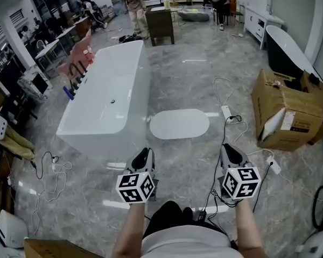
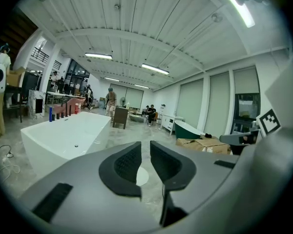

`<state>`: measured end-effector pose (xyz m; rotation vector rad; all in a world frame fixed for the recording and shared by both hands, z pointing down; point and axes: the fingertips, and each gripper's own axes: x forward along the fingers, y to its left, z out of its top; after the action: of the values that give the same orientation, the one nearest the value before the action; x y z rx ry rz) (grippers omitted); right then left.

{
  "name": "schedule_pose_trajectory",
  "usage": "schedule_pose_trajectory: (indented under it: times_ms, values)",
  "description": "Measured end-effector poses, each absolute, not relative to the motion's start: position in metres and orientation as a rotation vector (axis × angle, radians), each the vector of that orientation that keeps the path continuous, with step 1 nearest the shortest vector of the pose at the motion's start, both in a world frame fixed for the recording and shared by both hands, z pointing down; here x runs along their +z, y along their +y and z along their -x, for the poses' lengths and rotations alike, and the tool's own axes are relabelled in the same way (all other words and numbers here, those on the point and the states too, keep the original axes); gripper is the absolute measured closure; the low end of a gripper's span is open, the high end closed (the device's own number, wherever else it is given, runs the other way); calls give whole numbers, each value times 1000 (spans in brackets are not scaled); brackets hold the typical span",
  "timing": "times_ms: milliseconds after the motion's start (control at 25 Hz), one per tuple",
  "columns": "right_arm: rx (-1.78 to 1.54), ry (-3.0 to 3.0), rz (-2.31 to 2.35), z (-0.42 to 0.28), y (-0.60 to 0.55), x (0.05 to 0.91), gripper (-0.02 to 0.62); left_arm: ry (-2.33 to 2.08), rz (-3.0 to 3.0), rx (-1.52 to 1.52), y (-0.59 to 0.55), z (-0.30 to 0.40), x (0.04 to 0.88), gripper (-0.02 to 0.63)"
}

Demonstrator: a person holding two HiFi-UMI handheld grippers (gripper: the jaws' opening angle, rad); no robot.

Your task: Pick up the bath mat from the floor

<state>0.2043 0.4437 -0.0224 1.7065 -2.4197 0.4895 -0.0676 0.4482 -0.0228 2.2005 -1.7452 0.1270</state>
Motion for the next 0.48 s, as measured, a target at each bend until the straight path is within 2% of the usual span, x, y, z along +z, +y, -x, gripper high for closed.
schedule_pose_trajectory:
  times_ms: [240, 480]
  values:
    - [544, -2361, -1672, -206, 423, -7, 492, -1755, -2167, 126, 430, 81, -17, 494]
    - [626, -2319, -1665, -209, 373, 6, 486, -1756, -2149, 134, 374, 90, -7, 466]
